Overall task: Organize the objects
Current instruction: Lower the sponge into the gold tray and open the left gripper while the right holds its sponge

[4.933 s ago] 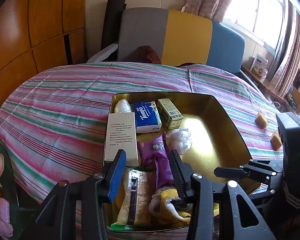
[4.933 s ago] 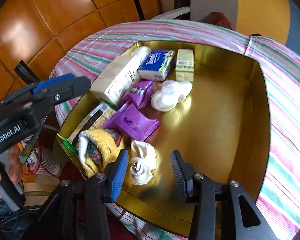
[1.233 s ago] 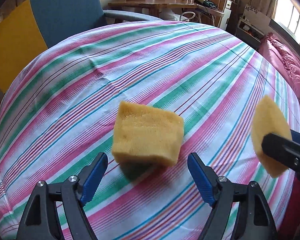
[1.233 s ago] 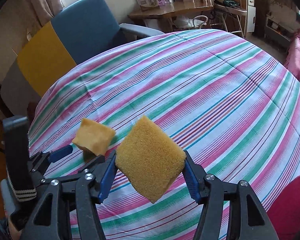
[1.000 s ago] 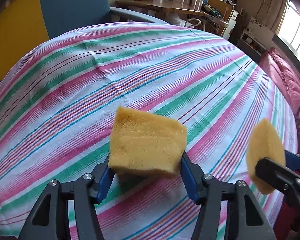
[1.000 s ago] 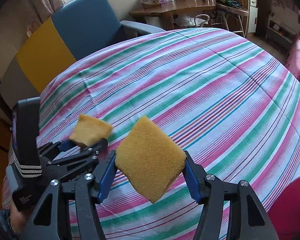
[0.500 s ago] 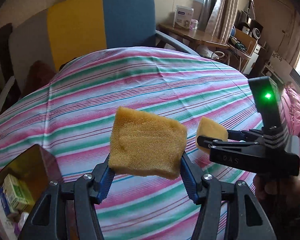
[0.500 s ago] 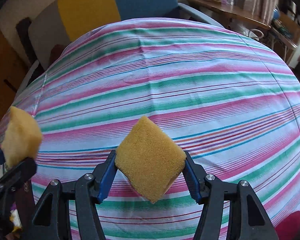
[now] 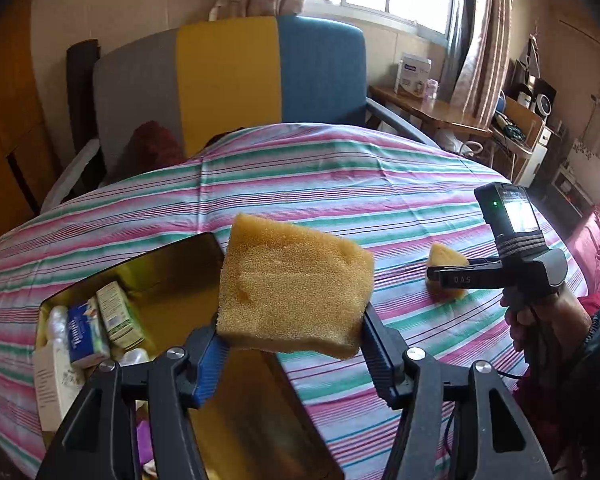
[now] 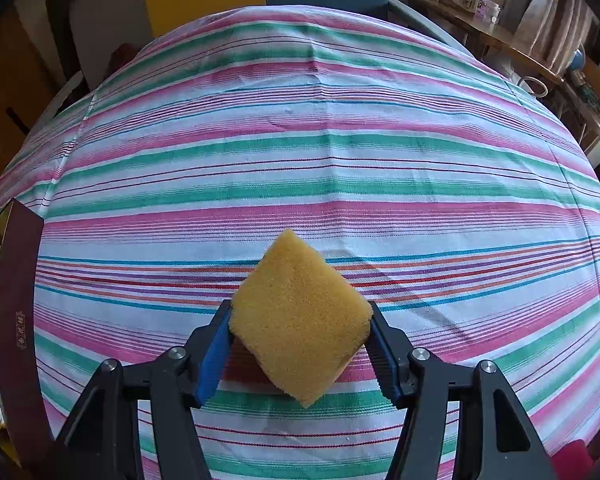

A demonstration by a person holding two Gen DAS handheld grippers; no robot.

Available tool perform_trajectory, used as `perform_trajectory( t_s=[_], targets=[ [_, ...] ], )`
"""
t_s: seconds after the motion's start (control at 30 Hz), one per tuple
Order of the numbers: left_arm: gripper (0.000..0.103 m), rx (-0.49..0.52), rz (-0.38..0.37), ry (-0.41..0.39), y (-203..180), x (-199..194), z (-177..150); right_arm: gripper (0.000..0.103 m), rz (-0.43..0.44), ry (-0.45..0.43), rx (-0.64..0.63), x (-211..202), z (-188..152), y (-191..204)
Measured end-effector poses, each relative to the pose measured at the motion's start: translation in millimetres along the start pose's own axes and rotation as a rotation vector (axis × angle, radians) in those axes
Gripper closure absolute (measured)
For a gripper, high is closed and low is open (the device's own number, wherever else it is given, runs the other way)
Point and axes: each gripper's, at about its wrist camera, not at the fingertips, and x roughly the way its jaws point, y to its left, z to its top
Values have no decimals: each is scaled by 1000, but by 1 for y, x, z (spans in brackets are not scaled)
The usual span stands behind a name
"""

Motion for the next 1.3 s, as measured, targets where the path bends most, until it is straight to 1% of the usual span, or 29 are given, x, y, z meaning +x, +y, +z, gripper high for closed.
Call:
perform_trajectory(
  t_s=[0.23,0.43,0.63,0.8,0.93,1.07,1.17,1.23,1.3],
  targets=[
    [42,-45,18,-19,27,-18,-16,40,-12,-1,-11,0,-4,-1],
    [42,-87,32,-26,47,-26,-25,40,-19,8,-15,5,-3,0],
    [42,-122,44,-15,65,-26,-36,40,-31,11,-23,5,-4,1],
    [42,-166,36,-4,86,-27,-48,40,-45,13,-44,7,-4,4],
    [42,-247,45,9,118,-34,-67,40,-55,13,-65,5,-6,9],
    [42,-333,61,3,151,-48,-85,40,-67,12,-81,4,-7,13],
    [42,-380,67,13,169,-50,-91,40,-74,14,-91,5,-7,17],
    [42,-403,50,25,174,-45,-88,40,-77,13,-97,4,-8,19],
    [42,-420,0,39,175,-37,-79,40,-78,13,-99,3,-7,19]
  ],
)
